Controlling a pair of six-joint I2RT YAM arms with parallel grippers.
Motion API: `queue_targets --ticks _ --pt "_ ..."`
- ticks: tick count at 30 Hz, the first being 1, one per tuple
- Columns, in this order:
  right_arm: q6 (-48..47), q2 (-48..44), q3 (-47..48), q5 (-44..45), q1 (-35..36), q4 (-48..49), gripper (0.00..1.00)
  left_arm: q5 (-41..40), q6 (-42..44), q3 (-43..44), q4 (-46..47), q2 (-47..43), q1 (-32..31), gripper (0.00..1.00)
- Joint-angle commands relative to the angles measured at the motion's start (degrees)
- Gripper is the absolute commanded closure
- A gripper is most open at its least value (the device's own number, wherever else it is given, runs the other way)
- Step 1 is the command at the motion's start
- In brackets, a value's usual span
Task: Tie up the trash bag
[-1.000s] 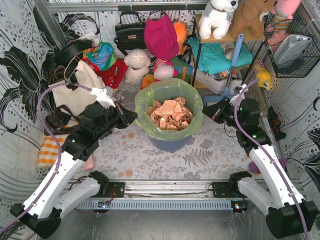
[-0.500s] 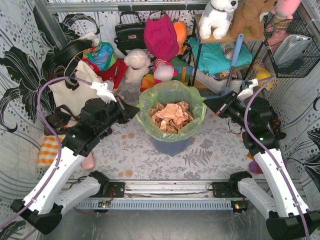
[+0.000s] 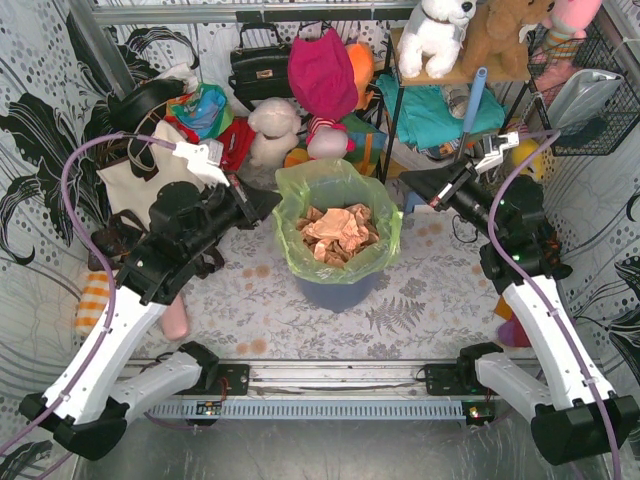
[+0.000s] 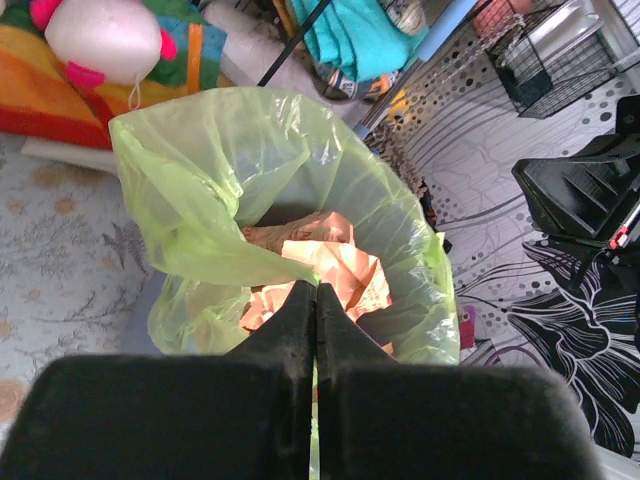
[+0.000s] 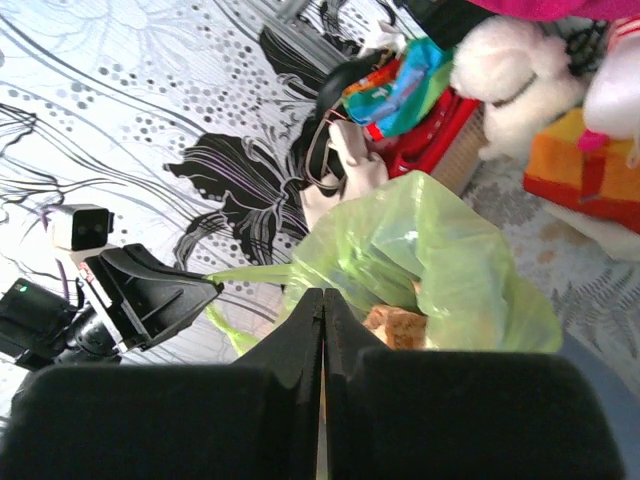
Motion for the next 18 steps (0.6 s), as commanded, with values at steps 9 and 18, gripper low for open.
queue_targets --ticks 9,18 --pt "-6.62 -3.85 3.33 3.83 0.25 -13.21 0.83 -1.24 3.01 -0.51 0.62 2.08 0.45 1.0" --pt "-8.91 -8.07 -0.01 -2.56 0.29 -26.45 0.38 4.02 2.29 -5.36 -3.21 -1.27 0.47 1.0"
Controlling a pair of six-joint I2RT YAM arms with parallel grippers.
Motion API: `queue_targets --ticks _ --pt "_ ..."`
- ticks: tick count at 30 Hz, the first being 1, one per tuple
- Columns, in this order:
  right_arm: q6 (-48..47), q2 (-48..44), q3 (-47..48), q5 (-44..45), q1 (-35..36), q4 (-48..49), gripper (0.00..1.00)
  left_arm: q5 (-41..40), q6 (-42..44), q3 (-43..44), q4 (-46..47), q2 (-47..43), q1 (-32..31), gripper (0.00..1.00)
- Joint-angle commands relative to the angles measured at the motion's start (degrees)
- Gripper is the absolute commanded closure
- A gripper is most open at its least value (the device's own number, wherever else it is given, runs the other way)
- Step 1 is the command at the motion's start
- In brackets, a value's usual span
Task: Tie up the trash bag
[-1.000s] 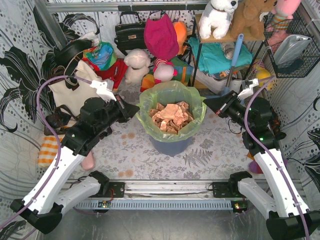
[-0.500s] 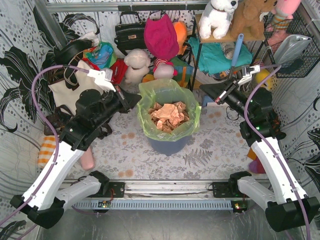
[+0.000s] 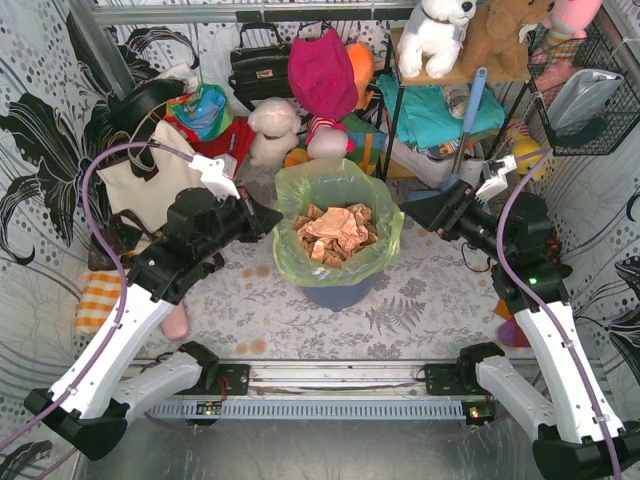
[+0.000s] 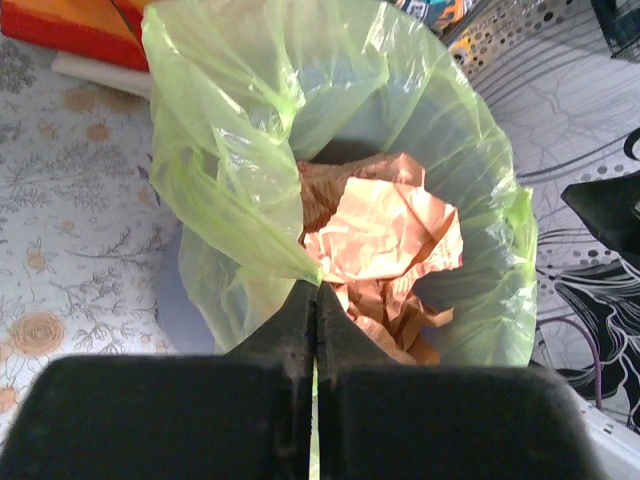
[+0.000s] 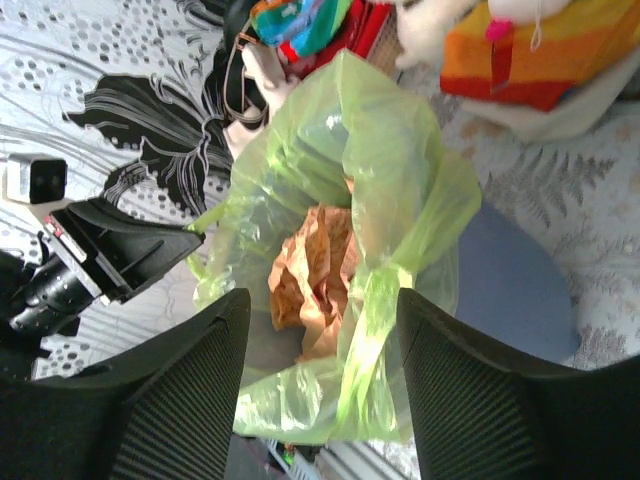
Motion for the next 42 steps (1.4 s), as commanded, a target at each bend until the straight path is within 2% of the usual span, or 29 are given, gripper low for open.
queue_targets --ticks 1,8,16,20,24,30,31,32,34,42 --pt "-2.38 -0.98 -1.46 -5.76 0.19 -6.51 0.37 4.87 0.82 -2.13 -0.82 -2.67 0.47 1.0" --pt "-2.5 -1.16 -6.72 -12.53 0.3 -4.63 0.42 10.03 1.19 -3.03 -3.71 -4.61 0.47 1.0" --pt "-2.24 -1.63 -10.17 -15.97 0.26 -1.86 0.56 14.64 0.41 -3.42 -4.51 -3.93 0.48 1.0" --pt "-1.98 -1.87 -10.55 -16.4 0.3 -0.91 0.75 14.7 0.33 -3.03 -4.65 -4.06 0.47 1.0" --pt "-2.02 -2.66 -10.47 -16.29 0.32 -0.72 0.99 14.92 0.67 -2.18 -5.19 -3.93 0.49 1.0" --pt "-5.35 -3.13 -7.69 -14.55 0.3 -7.35 1.0 14.67 1.21 -0.51 -6.94 -3.51 0.48 1.0" --pt "-6.14 -3.17 -7.19 -14.06 0.28 -8.82 0.96 14.72 1.29 -0.18 -7.33 -3.5 0.53 1.0" --pt "-6.69 -3.3 -6.79 -13.82 0.3 -9.8 0.97 14.76 1.38 -0.04 -7.64 -3.63 0.48 1.0" --pt "-7.06 -3.56 -6.57 -13.7 0.3 -10.75 1.0 14.54 1.53 0.31 -8.13 -3.79 0.52 1.0" --pt "-7.67 -4.74 -4.8 -12.57 0.27 -12.31 1.0 14.49 1.75 1.22 -8.88 -3.84 0.48 1.0"
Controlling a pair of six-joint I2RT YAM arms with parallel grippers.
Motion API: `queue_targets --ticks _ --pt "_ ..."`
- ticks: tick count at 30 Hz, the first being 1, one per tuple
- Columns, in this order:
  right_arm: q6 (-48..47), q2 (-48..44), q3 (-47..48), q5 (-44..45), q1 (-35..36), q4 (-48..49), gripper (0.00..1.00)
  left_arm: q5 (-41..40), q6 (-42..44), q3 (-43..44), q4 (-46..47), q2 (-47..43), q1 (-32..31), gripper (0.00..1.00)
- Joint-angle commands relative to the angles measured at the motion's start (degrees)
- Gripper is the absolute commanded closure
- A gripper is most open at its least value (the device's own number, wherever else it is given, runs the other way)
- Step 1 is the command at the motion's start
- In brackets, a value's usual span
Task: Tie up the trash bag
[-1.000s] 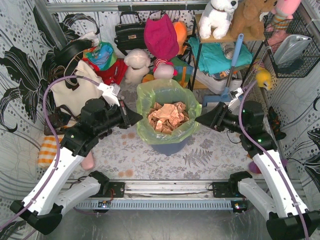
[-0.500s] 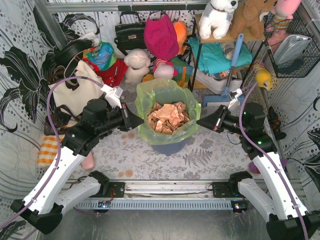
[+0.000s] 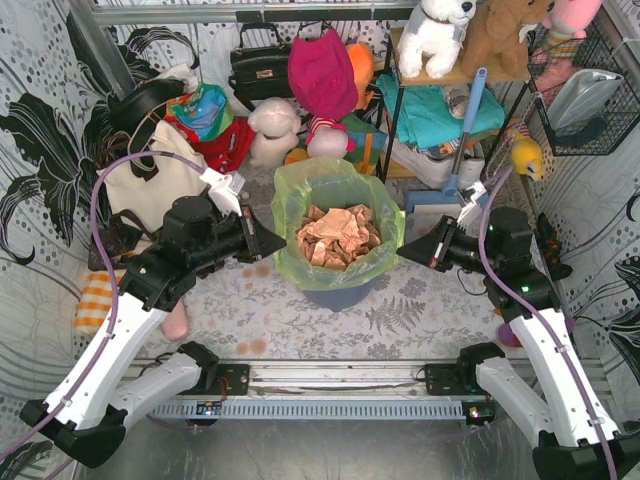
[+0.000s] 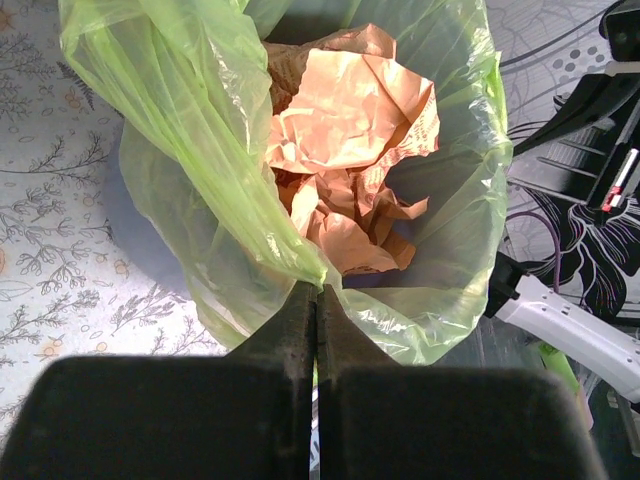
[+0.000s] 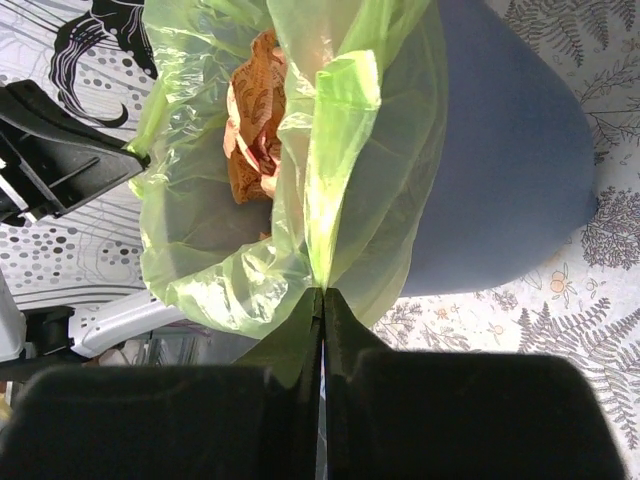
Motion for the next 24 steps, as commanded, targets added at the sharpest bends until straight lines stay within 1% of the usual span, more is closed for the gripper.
queue_targets --ticks 1,7,10,13,17,24 --pt "-1.95 -1.46 3.69 0.79 0.23 -2.1 1.0 1.51 1.11 2.44 0.3 -0.47 0.17 1.0" --pt "-3.52 -1.11 8.1 1.09 0.2 -5.45 1.0 2.61 0.9 4.84 -1.2 -0.11 0.17 1.0" --pt "-3.17 -1.25 10.03 1.67 0.22 -5.21 1.0 2.63 1.06 6.98 -2.38 -0.22 0.23 1.0" --pt "-1.78 -0.63 11.36 1.2 0.28 -1.89 1.0 2.48 1.0 9.04 -2.25 0.08 0.17 1.0" --pt "0.83 1.32 11.94 0.04 0.26 4.9 1.0 1.72 1.38 11.72 -1.56 1.73 0.19 1.0" --pt "5.73 6.08 12.28 -1.41 0.26 17.68 1.0 -3.24 3.27 16.01 1.72 5.6 0.17 1.0"
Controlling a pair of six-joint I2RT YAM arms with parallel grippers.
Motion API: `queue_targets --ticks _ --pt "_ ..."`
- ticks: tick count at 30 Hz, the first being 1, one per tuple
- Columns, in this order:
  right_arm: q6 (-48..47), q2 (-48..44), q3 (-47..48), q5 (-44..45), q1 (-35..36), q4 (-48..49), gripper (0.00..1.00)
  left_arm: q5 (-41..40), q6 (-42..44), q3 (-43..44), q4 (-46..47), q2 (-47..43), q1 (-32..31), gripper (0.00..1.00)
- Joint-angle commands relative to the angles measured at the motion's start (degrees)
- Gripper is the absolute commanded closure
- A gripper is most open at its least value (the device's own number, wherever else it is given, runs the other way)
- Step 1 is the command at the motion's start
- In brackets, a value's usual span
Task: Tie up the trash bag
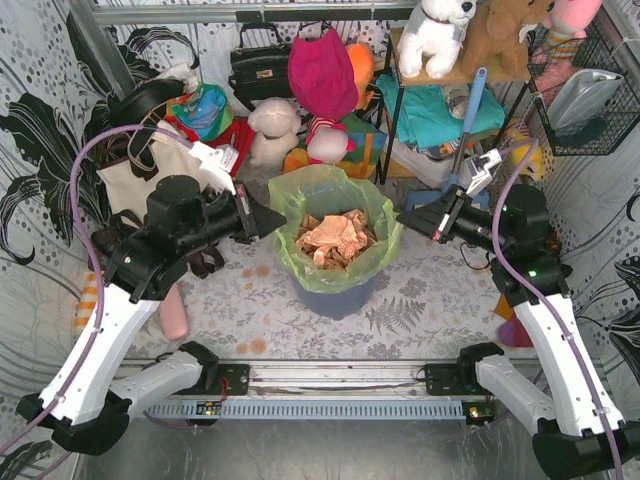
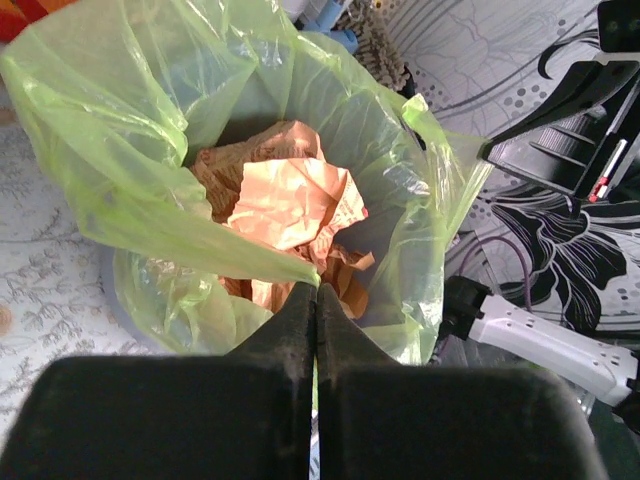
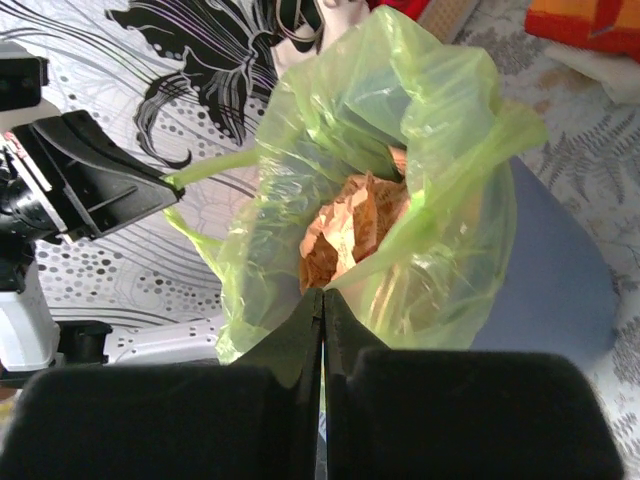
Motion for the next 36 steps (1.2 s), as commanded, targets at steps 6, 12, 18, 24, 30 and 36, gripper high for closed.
queue_targets --ticks 6,12,18,24,30,36 --pt "7.12 5.79 2.33 -2.73 0.21 20.09 1.0 -8.03 3.98 4.93 6.32 4.78 0.17 1.0" --pt "1.09 4.96 3.16 -0.17 0.26 8.93 0.95 -9.36 4.77 2.54 4.53 3.11 0.18 1.0" --pt "-4.64 4.05 4.88 8.28 0.2 -5.52 0.47 -7.71 4.22 -3.31 4.17 -0.34 0.17 1.0" --pt "-3.68 5.54 3.07 9.86 0.24 -9.64 0.37 -8.28 4.21 -4.8 3.45 -1.13 0.21 1.0" --pt "0.13 5.63 -0.33 -0.48 0.2 -5.44 0.26 -7.76 4.3 -5.37 3.64 -0.84 0.18 1.0" --pt "0.74 7.0 -2.67 -3.39 0.24 -3.5 0.33 -7.01 4.27 -6.05 4.28 -0.5 0.19 1.0"
